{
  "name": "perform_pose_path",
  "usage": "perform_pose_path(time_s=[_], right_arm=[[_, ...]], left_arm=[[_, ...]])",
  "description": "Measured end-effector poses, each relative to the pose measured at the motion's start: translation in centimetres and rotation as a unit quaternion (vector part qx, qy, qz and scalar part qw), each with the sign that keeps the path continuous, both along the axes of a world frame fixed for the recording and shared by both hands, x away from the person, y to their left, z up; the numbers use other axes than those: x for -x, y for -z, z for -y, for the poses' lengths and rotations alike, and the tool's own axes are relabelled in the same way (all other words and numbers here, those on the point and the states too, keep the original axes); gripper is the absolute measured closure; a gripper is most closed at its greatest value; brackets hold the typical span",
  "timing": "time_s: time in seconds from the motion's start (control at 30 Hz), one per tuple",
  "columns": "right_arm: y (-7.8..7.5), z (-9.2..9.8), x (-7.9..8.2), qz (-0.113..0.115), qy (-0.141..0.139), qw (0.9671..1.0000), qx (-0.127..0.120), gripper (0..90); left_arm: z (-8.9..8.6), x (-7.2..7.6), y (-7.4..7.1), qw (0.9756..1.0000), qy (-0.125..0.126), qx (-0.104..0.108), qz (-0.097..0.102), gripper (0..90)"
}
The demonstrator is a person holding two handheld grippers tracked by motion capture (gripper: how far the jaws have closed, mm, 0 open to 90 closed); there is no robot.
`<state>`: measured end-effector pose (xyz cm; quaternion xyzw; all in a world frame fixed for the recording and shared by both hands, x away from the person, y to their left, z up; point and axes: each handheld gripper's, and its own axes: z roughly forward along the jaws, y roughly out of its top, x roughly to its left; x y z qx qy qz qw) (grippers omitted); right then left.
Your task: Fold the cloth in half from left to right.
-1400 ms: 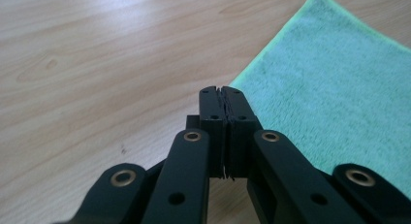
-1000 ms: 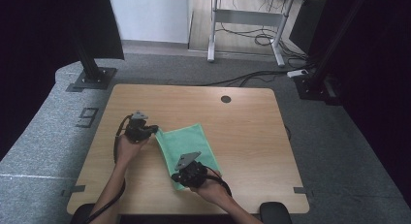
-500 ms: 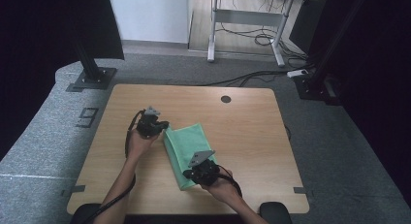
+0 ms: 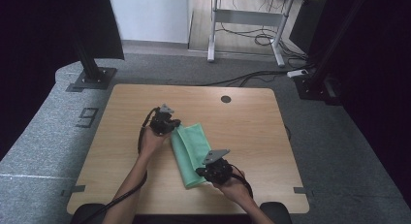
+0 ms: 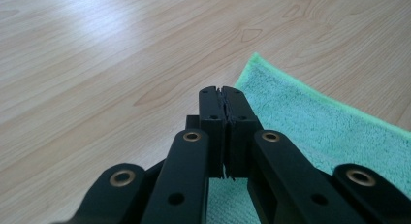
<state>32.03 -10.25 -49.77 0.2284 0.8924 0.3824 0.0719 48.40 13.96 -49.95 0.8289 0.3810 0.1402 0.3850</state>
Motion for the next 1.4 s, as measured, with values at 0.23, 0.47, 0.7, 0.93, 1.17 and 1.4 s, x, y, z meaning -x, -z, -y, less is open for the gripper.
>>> perform_pose_path(time_s=[0.23,0.47,0.7,0.93,1.17,1.4], right_arm=[[0.1,1.3,-0.1,0.002,0.011,0.9999,0.001,87.3],[0.3,2.3,-0.2,0.000,0.021,0.9998,0.004,87.2],[0.9,2.8,-0.5,-0.006,0.029,0.9995,0.009,87.2],[1.3,3.3,-0.7,-0.012,0.035,0.9992,0.012,87.2],[1.3,3.8,-0.9,-0.010,0.046,0.9989,0.007,82.9],[0.6,4.8,-1.2,0.002,0.070,0.9975,-0.005,75.9]], left_arm=[[1.6,-0.5,0.3,1.0000,0.008,-0.006,-0.002,87.5],[3.0,-1.0,0.8,0.9998,0.014,-0.012,-0.003,87.5],[4.1,-1.4,1.4,0.9998,0.015,-0.015,-0.006,87.4],[4.6,-1.7,1.6,0.9997,0.015,-0.020,-0.008,86.4],[4.9,-1.8,1.5,0.9999,0.007,-0.008,0.001,63.7],[4.8,-1.6,0.9,0.9998,-0.011,-0.006,0.018,45.0]])
